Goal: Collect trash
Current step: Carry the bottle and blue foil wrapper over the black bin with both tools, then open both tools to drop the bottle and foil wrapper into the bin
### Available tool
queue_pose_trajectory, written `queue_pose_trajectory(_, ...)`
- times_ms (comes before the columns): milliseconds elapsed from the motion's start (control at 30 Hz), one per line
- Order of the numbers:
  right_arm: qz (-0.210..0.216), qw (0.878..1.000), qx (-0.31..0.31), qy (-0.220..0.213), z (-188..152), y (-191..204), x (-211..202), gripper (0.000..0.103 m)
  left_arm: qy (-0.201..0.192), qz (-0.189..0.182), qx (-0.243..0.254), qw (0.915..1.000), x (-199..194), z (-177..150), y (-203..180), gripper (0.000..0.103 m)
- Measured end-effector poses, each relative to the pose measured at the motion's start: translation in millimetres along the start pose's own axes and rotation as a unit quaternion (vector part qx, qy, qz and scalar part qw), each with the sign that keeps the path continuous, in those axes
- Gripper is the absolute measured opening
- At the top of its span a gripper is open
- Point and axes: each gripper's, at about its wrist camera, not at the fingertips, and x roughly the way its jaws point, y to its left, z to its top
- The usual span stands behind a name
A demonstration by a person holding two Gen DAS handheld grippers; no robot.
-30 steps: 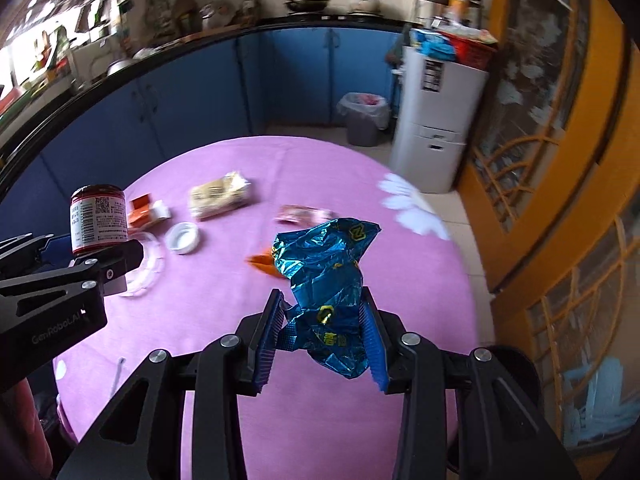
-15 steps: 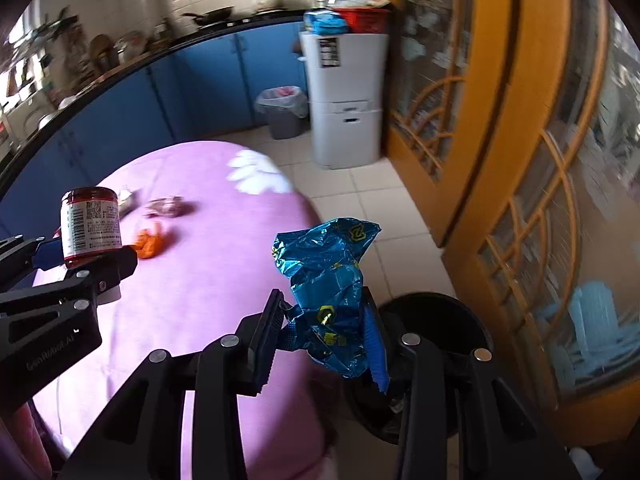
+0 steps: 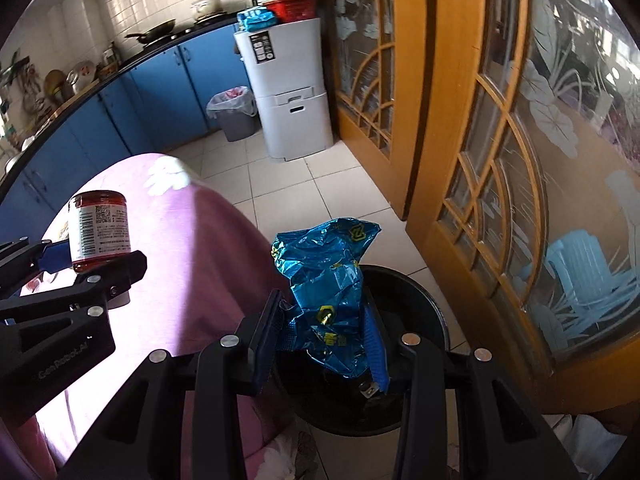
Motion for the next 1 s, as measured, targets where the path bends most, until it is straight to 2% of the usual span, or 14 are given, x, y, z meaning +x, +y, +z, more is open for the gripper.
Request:
queue_pose_trajectory(567,-0.009,0.999,0.029,0.023,-12,-41,18,0.039,0.044,-0.029,0.021,0.9984,35,19,-53,0.052)
queue_pose_trajectory(633,-0.012,0.999,0.031,0.025,-13,-44,20,0.039,0.042,-0.027,0.024,0.9985,35,22,-57,0.057)
queue_pose_trajectory(667,-0.011,0.999,0.028,0.026,-14,-45,22,0.045,0.040,-0.024,0.025,0.9986,35,23,-58,0.059)
queue_pose_trajectory(700,-0.009,0.999,0.027,0.029,-14,-46,23,0.055,0.038,-0.024,0.026,0.9986,35,24,-59,0.060)
queue_pose_trajectory(733,-0.010,0.999,0.027,0.029,-15,-47,24,0.083,0.035,-0.024,0.026,0.9987,34,25,-61,0.060)
queue_pose_trajectory(767,-0.011,0.999,0.029,0.025,-15,-48,24,0.089,0.028,-0.023,0.027,0.9990,32,26,-62,0.060)
queue_pose_trajectory(1000,-0.027,0.998,0.042,0.024,-15,-63,24,0.089,0.011,-0.029,0.042,0.9986,24,30,-73,0.058)
